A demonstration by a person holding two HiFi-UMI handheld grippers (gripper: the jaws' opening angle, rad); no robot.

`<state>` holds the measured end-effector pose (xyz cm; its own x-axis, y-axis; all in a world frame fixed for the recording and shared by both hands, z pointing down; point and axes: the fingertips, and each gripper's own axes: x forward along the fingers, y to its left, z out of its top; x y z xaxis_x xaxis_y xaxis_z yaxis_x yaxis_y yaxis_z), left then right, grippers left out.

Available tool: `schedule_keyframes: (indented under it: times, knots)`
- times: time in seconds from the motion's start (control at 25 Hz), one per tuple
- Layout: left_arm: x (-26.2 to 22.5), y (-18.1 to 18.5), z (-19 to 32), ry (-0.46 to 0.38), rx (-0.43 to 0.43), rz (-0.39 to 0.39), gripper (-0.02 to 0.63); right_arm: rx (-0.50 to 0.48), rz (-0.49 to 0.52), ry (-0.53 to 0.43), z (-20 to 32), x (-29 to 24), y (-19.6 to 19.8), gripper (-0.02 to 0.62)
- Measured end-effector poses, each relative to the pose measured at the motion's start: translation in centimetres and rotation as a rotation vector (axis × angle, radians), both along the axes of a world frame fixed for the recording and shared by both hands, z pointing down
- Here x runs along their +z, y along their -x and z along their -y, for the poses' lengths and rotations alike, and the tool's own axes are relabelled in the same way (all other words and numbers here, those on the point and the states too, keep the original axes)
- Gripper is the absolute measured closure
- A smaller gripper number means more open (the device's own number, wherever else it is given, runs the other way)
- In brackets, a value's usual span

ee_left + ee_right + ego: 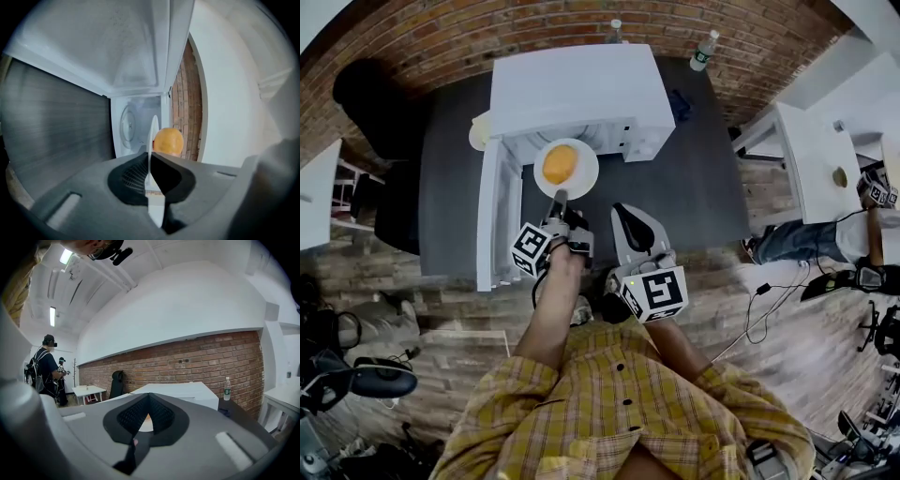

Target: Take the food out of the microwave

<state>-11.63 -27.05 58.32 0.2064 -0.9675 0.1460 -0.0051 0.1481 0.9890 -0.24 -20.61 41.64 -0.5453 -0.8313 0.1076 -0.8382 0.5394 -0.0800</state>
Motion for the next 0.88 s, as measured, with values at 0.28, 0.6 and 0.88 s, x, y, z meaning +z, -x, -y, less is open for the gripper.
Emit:
schedule_keyframes:
  times: [0.28, 0.6, 0.88]
  knots:
    - [-2.9, -0.1, -2.4, -0.02, 0.003, -0.034, 0.597, 0.007, 0.006, -0.022, -1.1, -0.9, 0.2, 0.592]
    - [-7.3, 0.2, -4.3, -0.069, 0.0, -0.02, 0.597, 0.02, 0.029, -0.047, -1.8, -2.1, 0.1, 0.592]
    - [-9.2, -0.2, -5.7, -0.092, 0.016, -0.035, 0.597, 0.026, 0.034, -0.057, -2.3, -2.8, 0.2, 0.592]
